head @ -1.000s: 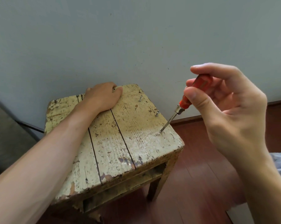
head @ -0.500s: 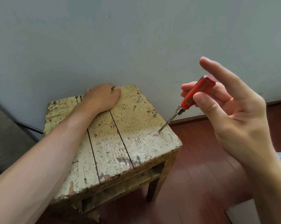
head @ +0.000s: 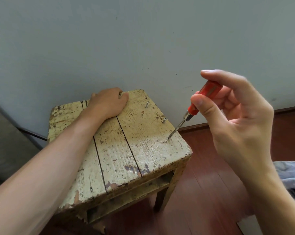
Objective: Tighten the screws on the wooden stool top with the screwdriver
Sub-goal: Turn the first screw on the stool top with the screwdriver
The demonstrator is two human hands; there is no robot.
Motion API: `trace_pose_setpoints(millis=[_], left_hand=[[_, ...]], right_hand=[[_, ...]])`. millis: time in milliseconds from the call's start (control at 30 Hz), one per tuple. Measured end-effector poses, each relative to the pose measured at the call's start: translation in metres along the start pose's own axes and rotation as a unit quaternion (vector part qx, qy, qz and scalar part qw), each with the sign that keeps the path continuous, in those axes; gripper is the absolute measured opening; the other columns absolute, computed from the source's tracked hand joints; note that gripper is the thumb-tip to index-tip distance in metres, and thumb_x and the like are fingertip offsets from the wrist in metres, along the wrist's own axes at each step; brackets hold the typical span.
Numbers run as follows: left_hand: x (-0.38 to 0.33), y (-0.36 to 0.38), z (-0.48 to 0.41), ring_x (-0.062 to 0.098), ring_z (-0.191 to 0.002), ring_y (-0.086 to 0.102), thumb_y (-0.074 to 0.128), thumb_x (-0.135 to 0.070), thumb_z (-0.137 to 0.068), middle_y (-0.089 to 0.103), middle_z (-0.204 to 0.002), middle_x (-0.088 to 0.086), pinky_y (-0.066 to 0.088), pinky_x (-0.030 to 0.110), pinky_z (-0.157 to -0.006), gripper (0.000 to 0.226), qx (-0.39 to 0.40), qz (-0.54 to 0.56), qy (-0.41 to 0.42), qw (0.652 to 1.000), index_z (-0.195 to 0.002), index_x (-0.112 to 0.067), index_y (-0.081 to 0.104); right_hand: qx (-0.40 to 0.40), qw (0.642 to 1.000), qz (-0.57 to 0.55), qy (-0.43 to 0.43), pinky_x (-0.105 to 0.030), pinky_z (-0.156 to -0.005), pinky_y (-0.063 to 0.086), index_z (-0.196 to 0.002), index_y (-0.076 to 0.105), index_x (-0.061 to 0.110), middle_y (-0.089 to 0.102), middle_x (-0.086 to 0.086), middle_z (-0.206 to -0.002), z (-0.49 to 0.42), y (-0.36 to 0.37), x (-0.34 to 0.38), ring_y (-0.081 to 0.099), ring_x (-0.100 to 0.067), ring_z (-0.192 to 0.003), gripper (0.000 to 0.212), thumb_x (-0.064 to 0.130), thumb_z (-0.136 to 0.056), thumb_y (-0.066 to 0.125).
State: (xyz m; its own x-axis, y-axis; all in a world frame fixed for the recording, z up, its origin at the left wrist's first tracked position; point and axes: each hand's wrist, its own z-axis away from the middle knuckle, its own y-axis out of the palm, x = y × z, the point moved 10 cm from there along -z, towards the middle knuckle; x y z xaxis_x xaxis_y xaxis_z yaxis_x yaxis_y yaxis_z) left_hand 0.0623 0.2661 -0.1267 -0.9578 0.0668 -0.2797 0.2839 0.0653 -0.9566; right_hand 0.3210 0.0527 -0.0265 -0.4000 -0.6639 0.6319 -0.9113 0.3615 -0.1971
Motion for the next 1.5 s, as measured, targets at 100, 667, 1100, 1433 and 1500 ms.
trace_pose_setpoints(millis=[100, 667, 1100, 1433, 1500], left_hand=[[0.0, 0.0, 0.0, 0.031, -0.128, 0.052, 0.028, -0.054, -0.103, 0.059, -0.14, 0.004, 0.029, 0.05, -0.11, 0.054, -0.003, 0.001, 0.0, 1.0, -0.139, -0.024, 0.054], [-0.001, -0.001, -0.002, 0.03, -0.12, 0.056, 0.028, -0.052, -0.102, 0.064, -0.13, 0.004, 0.034, 0.048, -0.103, 0.051, -0.013, -0.005, 0.009, 1.0, -0.13, -0.023, 0.059], [0.001, 0.003, -0.004, 0.031, -0.123, 0.055, 0.028, -0.053, -0.102, 0.063, -0.133, 0.005, 0.033, 0.05, -0.106, 0.053, -0.01, -0.003, 0.008, 1.0, -0.133, -0.023, 0.057], [-0.001, 0.002, -0.002, 0.03, -0.125, 0.054, 0.028, -0.054, -0.102, 0.062, -0.135, 0.004, 0.033, 0.049, -0.108, 0.054, -0.008, -0.004, 0.009, 1.0, -0.136, -0.024, 0.056], [-0.003, 0.001, -0.001, 0.03, -0.125, 0.054, 0.028, -0.054, -0.102, 0.062, -0.135, 0.004, 0.033, 0.049, -0.107, 0.053, -0.01, -0.003, 0.012, 1.0, -0.136, -0.024, 0.056]], right_hand=[[0.039, 0.999, -0.017, -0.001, -0.045, -0.092, 0.06, -0.14, 0.064, 0.031, 0.076, 0.01, -0.113, 0.002, 0.004, -0.002, 0.077, -0.021, -0.109, 0.038, 0.022, -0.105, 0.072], [0.047, 0.999, -0.015, 0.02, -0.065, -0.078, 0.054, -0.122, 0.065, 0.035, 0.072, 0.008, -0.094, -0.001, 0.009, 0.004, 0.076, -0.025, -0.087, 0.033, 0.025, -0.095, 0.083], [0.08, 0.995, -0.047, 0.033, -0.035, -0.107, 0.056, -0.153, 0.056, 0.026, 0.076, 0.005, -0.123, 0.004, 0.009, -0.008, 0.073, -0.023, -0.121, 0.044, 0.015, -0.111, 0.056], [0.057, 0.997, -0.044, 0.019, -0.037, -0.089, 0.062, -0.128, 0.069, 0.028, 0.077, -0.001, -0.101, -0.001, 0.007, 0.007, 0.079, -0.025, -0.094, 0.029, 0.016, -0.102, 0.073], [0.051, 0.998, -0.025, 0.011, -0.048, -0.082, 0.061, -0.126, 0.068, 0.029, 0.074, 0.006, -0.097, -0.001, 0.008, 0.009, 0.078, -0.024, -0.09, 0.028, 0.018, -0.101, 0.075]])
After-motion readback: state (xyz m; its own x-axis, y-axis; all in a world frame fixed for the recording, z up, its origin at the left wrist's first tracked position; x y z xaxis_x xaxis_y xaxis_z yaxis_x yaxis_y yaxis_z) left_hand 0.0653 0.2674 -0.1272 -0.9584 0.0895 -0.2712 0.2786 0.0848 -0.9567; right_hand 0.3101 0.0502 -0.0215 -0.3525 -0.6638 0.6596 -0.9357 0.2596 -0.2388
